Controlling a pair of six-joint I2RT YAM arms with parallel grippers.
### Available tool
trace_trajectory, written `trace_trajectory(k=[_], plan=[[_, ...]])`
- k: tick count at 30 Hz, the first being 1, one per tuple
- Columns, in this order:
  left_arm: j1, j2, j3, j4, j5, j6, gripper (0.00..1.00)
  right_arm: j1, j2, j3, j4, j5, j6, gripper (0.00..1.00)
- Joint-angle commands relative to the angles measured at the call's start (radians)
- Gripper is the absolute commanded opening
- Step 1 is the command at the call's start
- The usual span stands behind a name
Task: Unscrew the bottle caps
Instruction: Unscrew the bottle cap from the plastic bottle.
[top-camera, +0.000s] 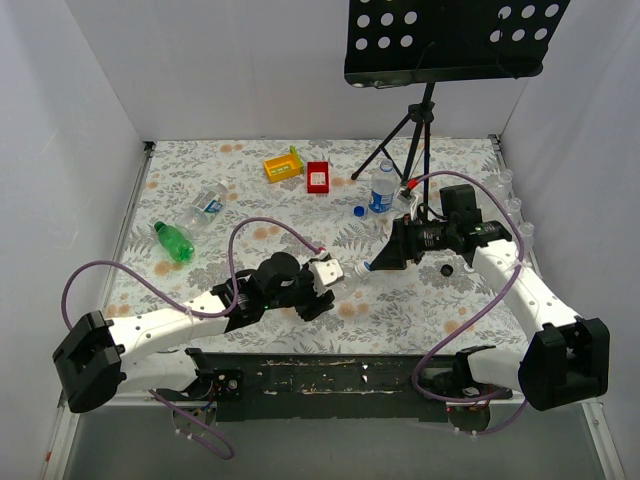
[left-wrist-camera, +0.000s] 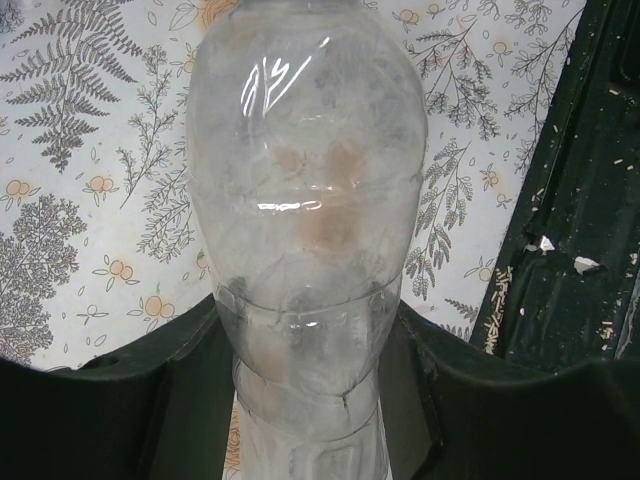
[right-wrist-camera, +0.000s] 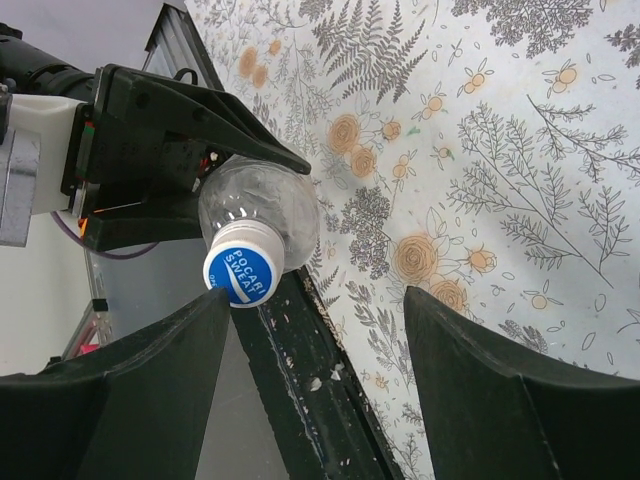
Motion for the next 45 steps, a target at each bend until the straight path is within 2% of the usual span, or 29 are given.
trace_trajectory(k=[1, 20, 26, 33, 37, 39, 41, 45], plan=[[-0.013, 0.000, 0.042, 0.024, -0.037, 0.014, 0.13, 0.003, 0.001, 0.054, -0.025, -0.035, -0.024, 0.77], [-0.040, 0.029, 0.043, 0.070, -0.080, 0.017, 0.12, 0.063, 0.050, 0.080, -0.023, -0.033, 0.008, 0.77], [-0.041, 0.038, 0.043, 0.071, -0.089, 0.020, 0.12, 0.081, 0.064, 0.100, -0.048, -0.027, -0.006, 0.71], [-0.041, 0.041, 0.046, 0.071, -0.092, 0.015, 0.13, 0.110, 0.065, 0.102, -0.071, -0.018, -0.032, 0.46], [-0.041, 0.037, 0.043, 0.070, -0.089, 0.015, 0.13, 0.116, 0.061, 0.111, -0.072, -0.033, -0.070, 0.14], [-0.041, 0.018, 0.032, 0.070, -0.041, 0.012, 0.13, 0.118, 0.070, 0.129, -0.103, -0.082, -0.194, 0.02], [-0.040, -0.017, 0.000, 0.106, 0.035, 0.020, 0.14, 0.118, 0.085, 0.174, -0.214, -0.157, -0.396, 0.01], [0.014, -0.059, -0.027, 0.095, 0.251, -0.005, 0.14, 0.138, 0.119, 0.287, -0.588, -0.230, -1.020, 0.01]])
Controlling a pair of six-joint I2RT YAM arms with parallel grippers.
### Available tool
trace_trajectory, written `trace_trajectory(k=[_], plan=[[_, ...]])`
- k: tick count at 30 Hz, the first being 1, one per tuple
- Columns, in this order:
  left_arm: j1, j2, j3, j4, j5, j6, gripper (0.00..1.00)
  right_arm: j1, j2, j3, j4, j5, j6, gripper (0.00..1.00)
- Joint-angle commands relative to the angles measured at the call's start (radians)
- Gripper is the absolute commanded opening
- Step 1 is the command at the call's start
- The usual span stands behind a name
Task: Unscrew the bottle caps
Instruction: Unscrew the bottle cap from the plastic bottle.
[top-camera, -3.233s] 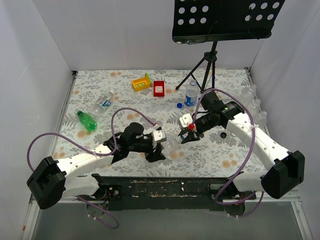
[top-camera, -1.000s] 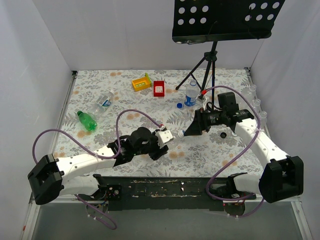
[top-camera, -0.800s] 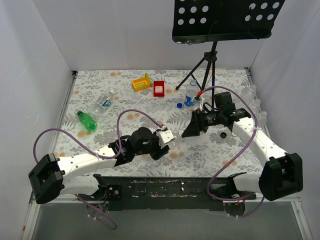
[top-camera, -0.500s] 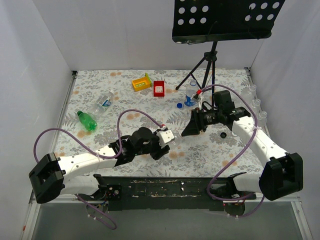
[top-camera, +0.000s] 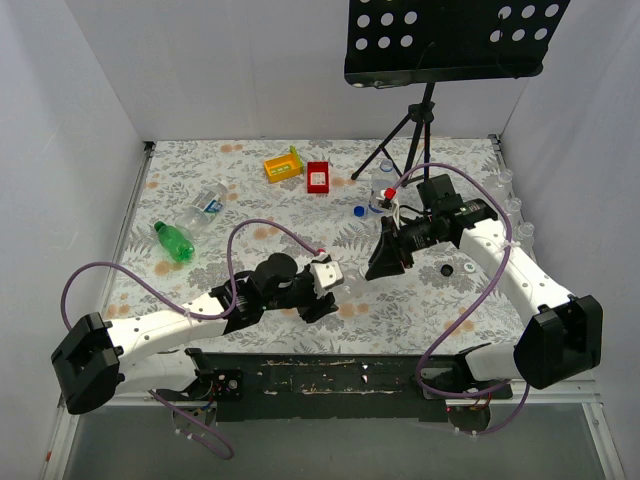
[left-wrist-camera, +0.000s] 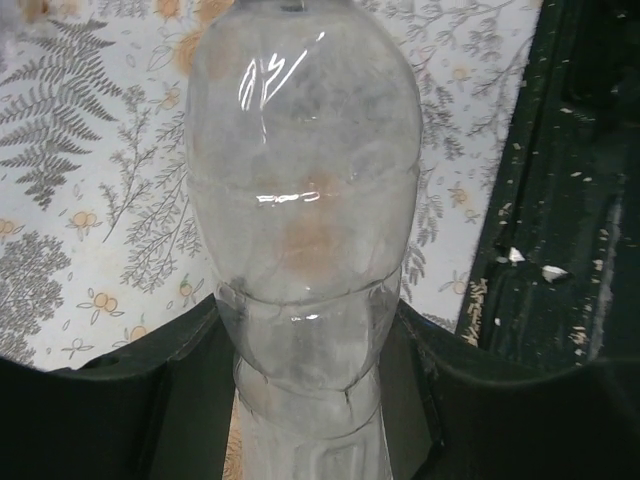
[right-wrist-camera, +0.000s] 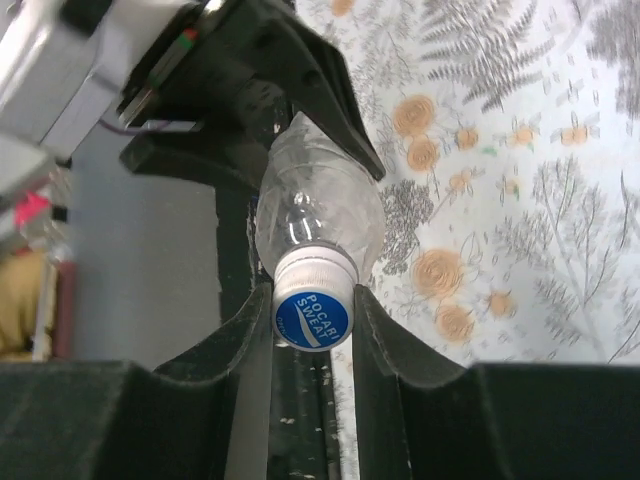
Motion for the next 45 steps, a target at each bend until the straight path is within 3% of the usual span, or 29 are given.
trace_trajectory(k=[1, 3, 6, 9, 13, 16, 23, 26, 33, 37, 42, 45], plan=[[0.077, -0.068, -0.014, 0.021, 0.343, -0.018, 0.14, 0.045, 0.021, 0.155, -0.424, -0.114, -0.790, 0.01], [0.138, -0.057, -0.006, -0.025, 0.499, -0.027, 0.15, 0.083, 0.016, 0.173, -0.466, -0.043, -0.931, 0.01], [0.227, -0.028, 0.023, -0.081, 0.714, -0.037, 0.15, 0.166, -0.056, 0.143, -0.372, 0.135, -1.032, 0.01], [0.258, 0.009, 0.063, -0.145, 0.775, -0.012, 0.15, 0.228, -0.052, 0.149, -0.303, 0.252, -1.037, 0.01], [0.261, 0.050, 0.106, -0.210, 0.717, 0.035, 0.14, 0.232, -0.033, 0.169, -0.265, 0.243, -0.982, 0.01], [0.261, 0.043, 0.109, -0.210, 0.628, 0.046, 0.14, 0.232, -0.039, 0.169, -0.219, 0.240, -0.861, 0.14], [0.261, -0.022, 0.078, -0.188, 0.473, 0.048, 0.14, 0.205, -0.038, 0.155, -0.146, 0.170, -0.654, 0.58], [0.258, -0.040, 0.068, -0.187, 0.448, 0.048, 0.14, 0.174, -0.036, 0.172, -0.109, 0.133, -0.560, 0.83], [0.258, -0.086, 0.038, -0.185, 0.394, 0.034, 0.14, 0.059, -0.084, 0.190, -0.064, 0.061, -0.454, 0.88], [0.258, -0.131, 0.025, -0.171, 0.328, 0.037, 0.14, 0.010, -0.166, 0.111, 0.017, 0.123, -0.427, 0.89], [0.258, -0.161, 0.017, -0.130, 0.267, 0.029, 0.14, -0.093, -0.226, 0.000, 0.187, 0.171, -0.105, 0.98], [0.250, -0.164, 0.018, -0.108, 0.229, 0.025, 0.14, -0.120, -0.219, -0.058, 0.186, 0.027, -0.071, 0.97]])
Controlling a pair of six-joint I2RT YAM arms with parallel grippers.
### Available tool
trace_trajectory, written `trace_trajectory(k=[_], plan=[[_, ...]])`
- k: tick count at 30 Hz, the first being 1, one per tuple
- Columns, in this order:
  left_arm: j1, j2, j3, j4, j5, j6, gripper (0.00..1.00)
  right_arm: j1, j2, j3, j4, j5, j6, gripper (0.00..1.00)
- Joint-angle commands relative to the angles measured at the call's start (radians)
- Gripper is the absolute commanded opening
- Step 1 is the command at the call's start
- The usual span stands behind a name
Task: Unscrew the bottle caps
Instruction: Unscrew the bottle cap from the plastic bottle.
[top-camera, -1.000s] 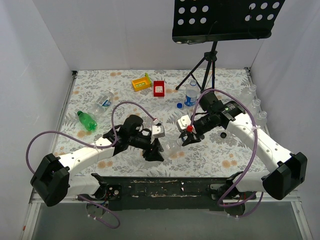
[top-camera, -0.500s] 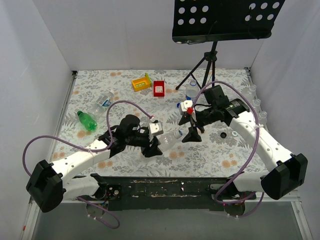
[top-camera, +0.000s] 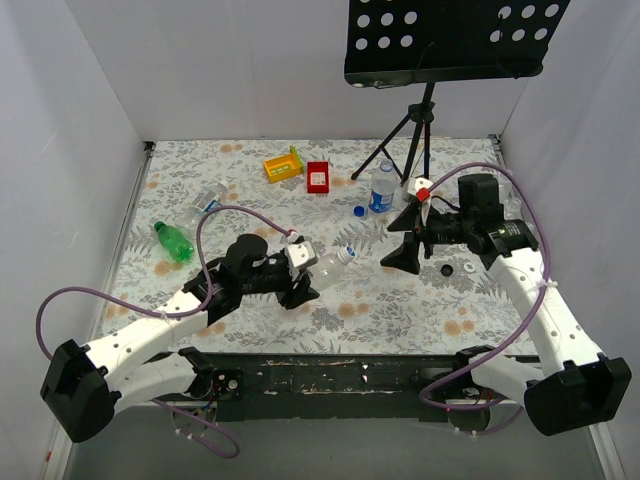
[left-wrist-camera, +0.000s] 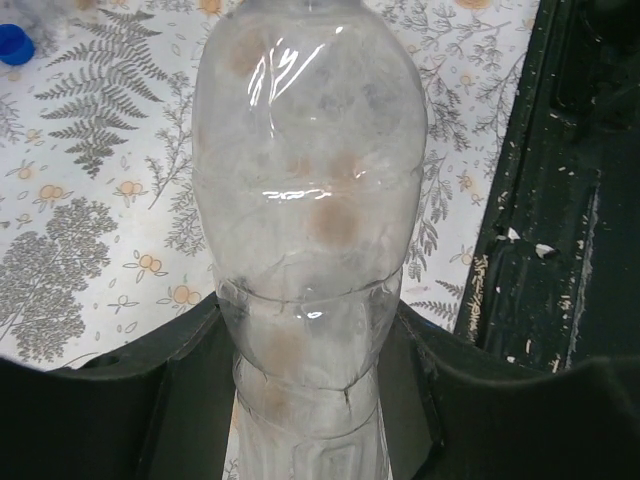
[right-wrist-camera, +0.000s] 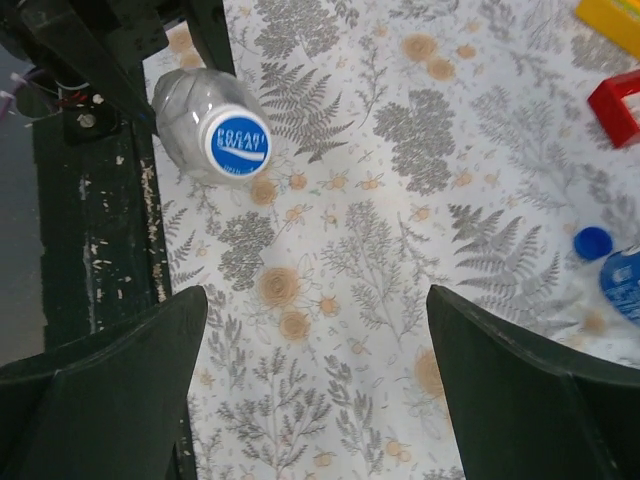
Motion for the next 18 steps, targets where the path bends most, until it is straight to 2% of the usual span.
trace_trajectory(k=[1, 10, 18], plan=[[-0.017, -0.022, 0.000, 0.060, -0.087, -0.008, 0.14, -0.031, 0.008, -0.092, 0.110, -0.136, 0.203, 0.96], [-0.180, 0.056, 0.010, 0.109, -0.342, 0.000, 0.14, -0.032, 0.017, -0.200, 0.242, -0.170, 0.424, 0.94], [-0.238, 0.122, 0.018, 0.172, -0.437, -0.020, 0.14, -0.049, 0.038, -0.232, 0.309, -0.211, 0.507, 0.93]])
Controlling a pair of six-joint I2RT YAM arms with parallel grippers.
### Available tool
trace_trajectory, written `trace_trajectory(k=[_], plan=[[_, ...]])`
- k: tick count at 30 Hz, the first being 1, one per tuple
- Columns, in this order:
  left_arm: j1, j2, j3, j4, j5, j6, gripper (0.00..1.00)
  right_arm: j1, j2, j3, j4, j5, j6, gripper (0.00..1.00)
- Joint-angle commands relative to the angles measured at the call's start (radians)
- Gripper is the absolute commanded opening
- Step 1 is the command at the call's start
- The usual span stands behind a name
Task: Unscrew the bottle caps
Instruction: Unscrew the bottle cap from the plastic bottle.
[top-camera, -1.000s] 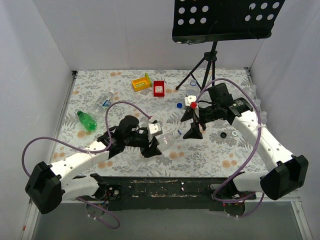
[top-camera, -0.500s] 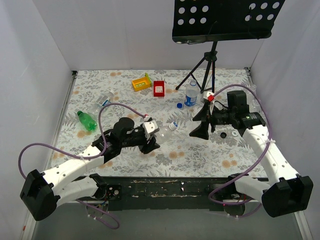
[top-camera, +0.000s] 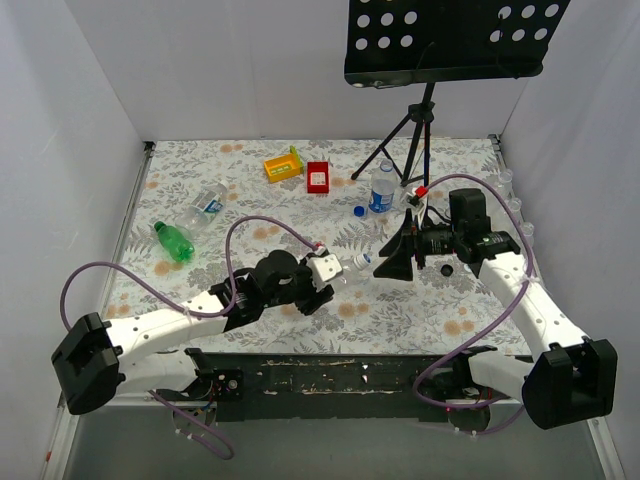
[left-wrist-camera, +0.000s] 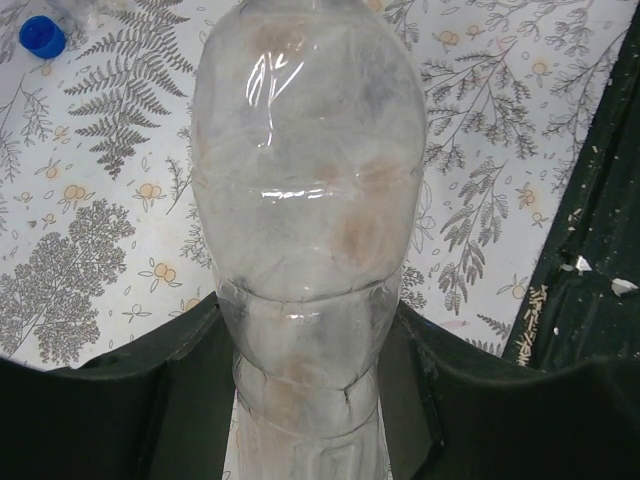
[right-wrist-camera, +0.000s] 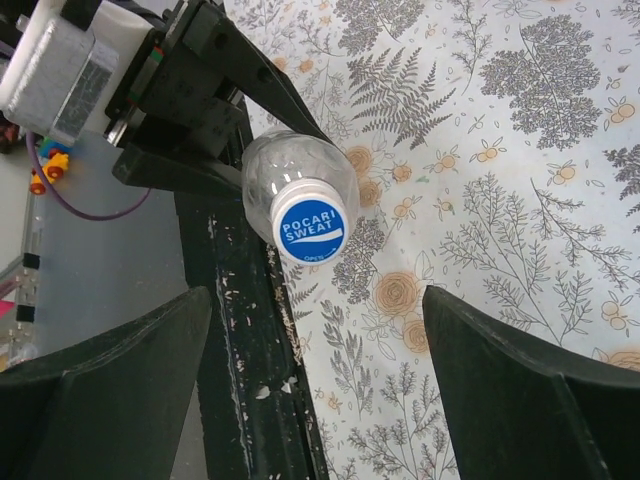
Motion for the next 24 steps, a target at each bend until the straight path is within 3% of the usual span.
trace_trajectory(k=[1, 24], plan=[[-0.026, 0.013, 0.020, 0.060, -0.096, -0.008, 0.14, -0.012, 0.012, -0.012, 0.085, -0.054, 0.080, 0.93], [-0.085, 0.080, 0.032, 0.136, -0.199, -0.010, 0.13, -0.012, 0.098, -0.016, 0.209, -0.074, 0.274, 0.90]])
